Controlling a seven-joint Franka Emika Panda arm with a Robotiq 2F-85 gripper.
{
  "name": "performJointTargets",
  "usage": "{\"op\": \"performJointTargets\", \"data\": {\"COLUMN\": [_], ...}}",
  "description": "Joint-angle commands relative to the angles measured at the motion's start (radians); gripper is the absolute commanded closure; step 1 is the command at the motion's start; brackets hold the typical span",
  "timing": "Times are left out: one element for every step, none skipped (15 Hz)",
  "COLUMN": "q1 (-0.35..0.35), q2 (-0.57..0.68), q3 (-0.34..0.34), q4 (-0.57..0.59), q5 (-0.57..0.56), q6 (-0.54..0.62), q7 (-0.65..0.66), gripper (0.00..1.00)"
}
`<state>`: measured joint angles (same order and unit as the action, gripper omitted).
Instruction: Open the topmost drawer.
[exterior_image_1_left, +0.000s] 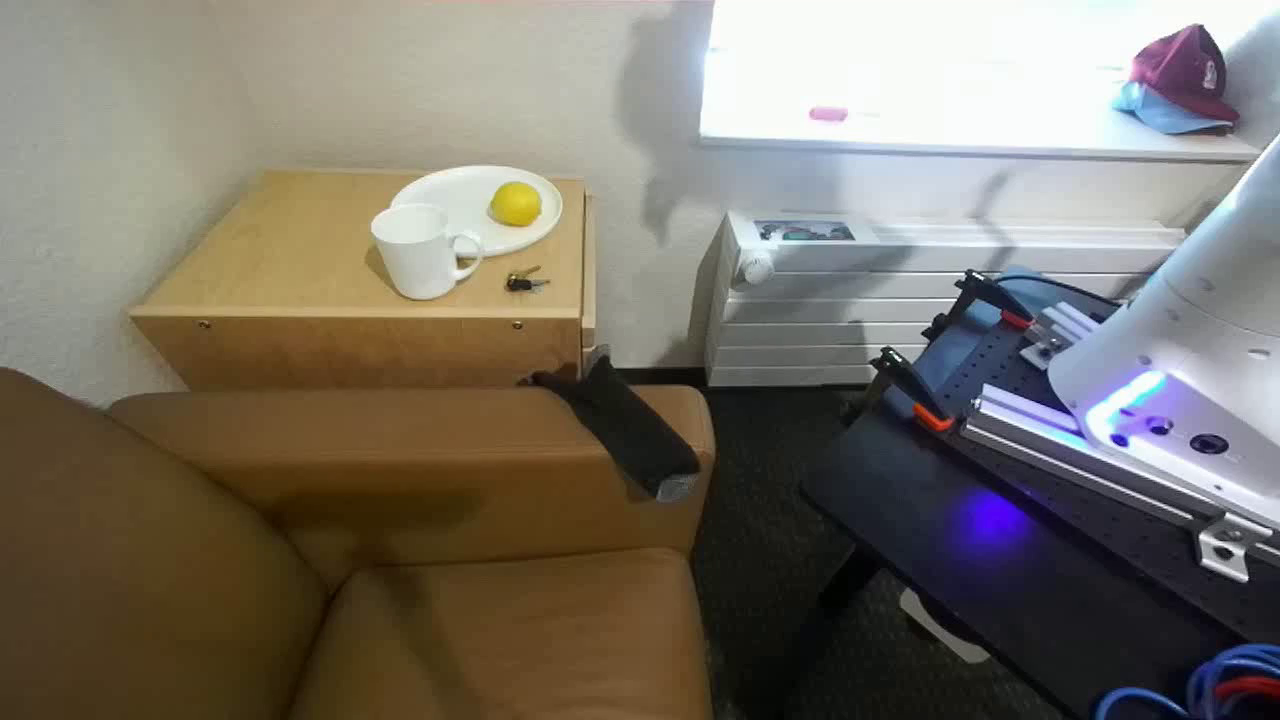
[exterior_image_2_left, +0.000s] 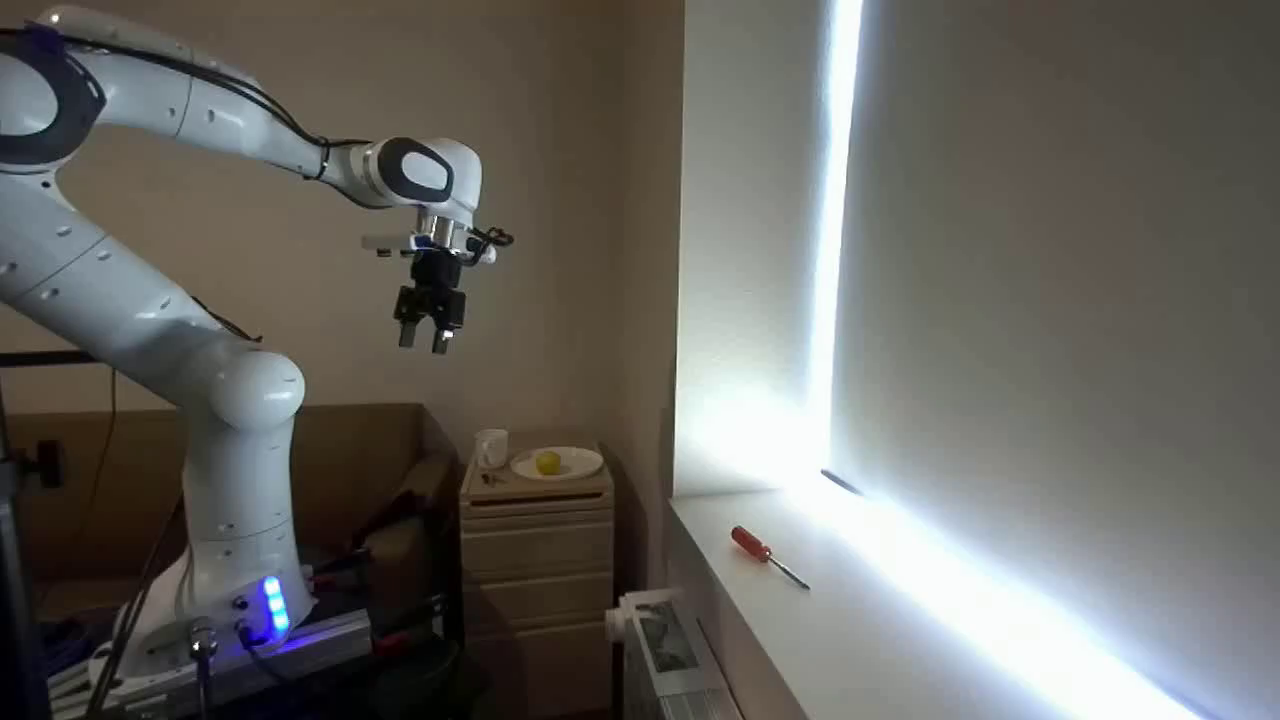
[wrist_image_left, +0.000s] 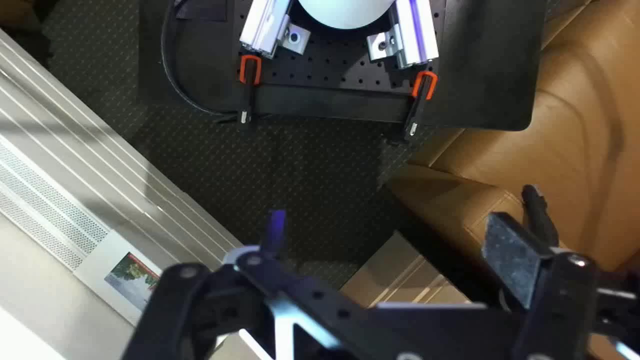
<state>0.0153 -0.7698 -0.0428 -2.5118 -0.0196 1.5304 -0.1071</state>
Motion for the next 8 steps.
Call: {"op": "performJointTargets", "data": {"q1": [-0.001, -0.001, -0.001, -0.001, -0.006, -0.004, -0.017, -0.025], "q2": [0.001, 0.001, 0.001, 0.001, -0.009, 0.019, 0.055, 0.083], "q3": [0.001, 0.001, 0.001, 0.001, 0.014, 0.029, 0.051, 0.073], "q4": [0.002, 0.002, 0.002, 0.002, 0.021, 0.055, 0.065, 0.051], "q5": [0.0, 0.0, 0.0, 0.0, -0.004, -0.02, -0.022, -0.011], "q6": [-0.001, -0.001, -0.001, -0.001, 0.001, -0.019, 0.004, 0.03], "q7": [0.0, 0.0, 0.0, 0.0, 0.023, 0.033, 0.09, 0.157], "gripper": [0.0, 0.0, 0.0, 0.0, 0.0, 0.0, 0.0, 0.0]}}
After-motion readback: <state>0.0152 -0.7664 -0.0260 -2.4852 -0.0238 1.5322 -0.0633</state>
